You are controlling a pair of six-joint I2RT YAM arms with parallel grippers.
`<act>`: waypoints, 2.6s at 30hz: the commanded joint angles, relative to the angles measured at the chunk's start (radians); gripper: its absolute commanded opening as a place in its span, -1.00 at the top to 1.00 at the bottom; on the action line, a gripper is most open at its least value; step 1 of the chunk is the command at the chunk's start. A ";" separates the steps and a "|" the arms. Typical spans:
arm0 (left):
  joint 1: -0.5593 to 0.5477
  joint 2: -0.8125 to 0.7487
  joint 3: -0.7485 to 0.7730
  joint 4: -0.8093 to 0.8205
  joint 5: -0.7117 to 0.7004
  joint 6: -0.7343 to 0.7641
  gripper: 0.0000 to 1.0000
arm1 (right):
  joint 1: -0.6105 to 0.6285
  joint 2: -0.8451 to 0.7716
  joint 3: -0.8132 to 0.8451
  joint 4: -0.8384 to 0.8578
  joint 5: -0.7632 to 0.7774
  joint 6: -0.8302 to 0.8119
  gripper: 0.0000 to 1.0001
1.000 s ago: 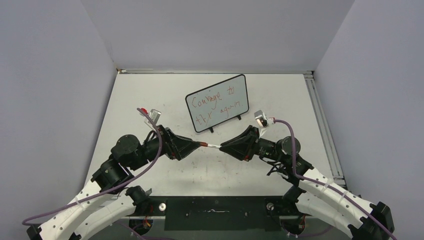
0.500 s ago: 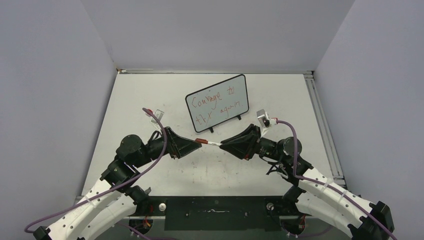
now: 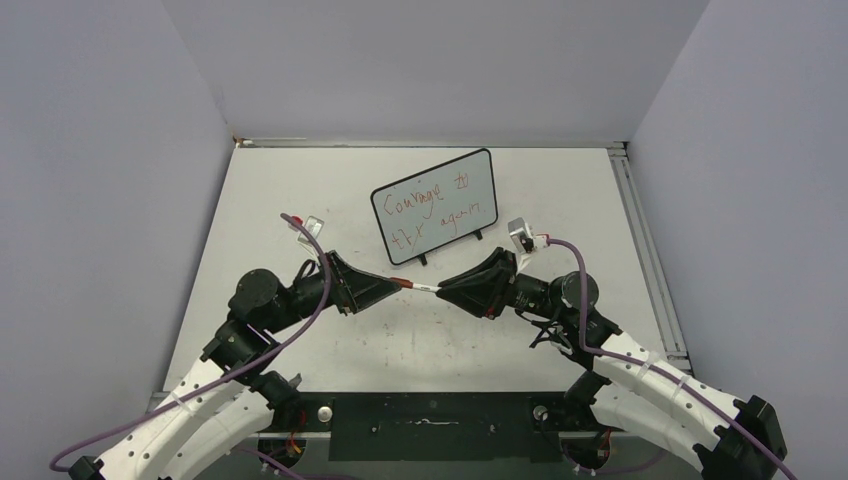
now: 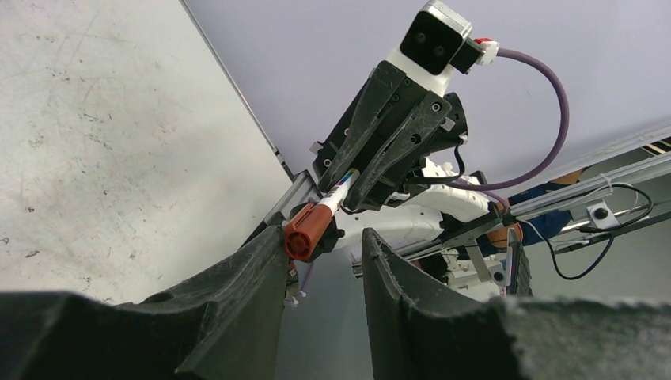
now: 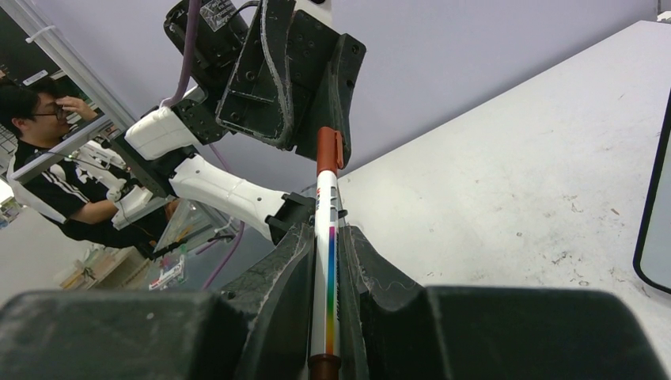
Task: Write a sentence on the whiteboard
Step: Close the whiteboard marker at the center of the board, then place the whiteboard marker at the center of the board.
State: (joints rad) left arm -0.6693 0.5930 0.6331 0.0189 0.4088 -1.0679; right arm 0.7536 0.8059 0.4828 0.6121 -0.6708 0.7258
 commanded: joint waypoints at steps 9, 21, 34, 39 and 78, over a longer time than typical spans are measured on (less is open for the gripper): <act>0.016 0.002 -0.012 0.107 0.025 -0.038 0.37 | 0.009 0.009 0.009 0.072 -0.038 -0.010 0.89; 0.017 0.004 -0.028 0.113 0.041 -0.035 1.00 | 0.023 0.027 0.022 0.078 -0.016 -0.023 0.89; 0.003 0.011 -0.065 0.165 0.089 -0.027 1.00 | 0.042 0.104 0.018 0.298 0.021 0.056 0.89; -0.028 0.016 -0.073 0.171 0.084 -0.021 1.00 | 0.049 0.106 0.025 0.302 0.034 0.054 0.89; 0.063 0.017 0.228 -0.494 -0.167 0.473 -0.82 | 0.061 -0.191 0.041 -0.772 0.904 -0.116 0.89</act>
State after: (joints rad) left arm -0.6460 0.6094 0.7822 -0.3405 0.2691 -0.7429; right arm 0.8131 0.6403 0.4980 0.1272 -0.1486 0.6037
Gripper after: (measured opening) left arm 0.897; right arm 0.153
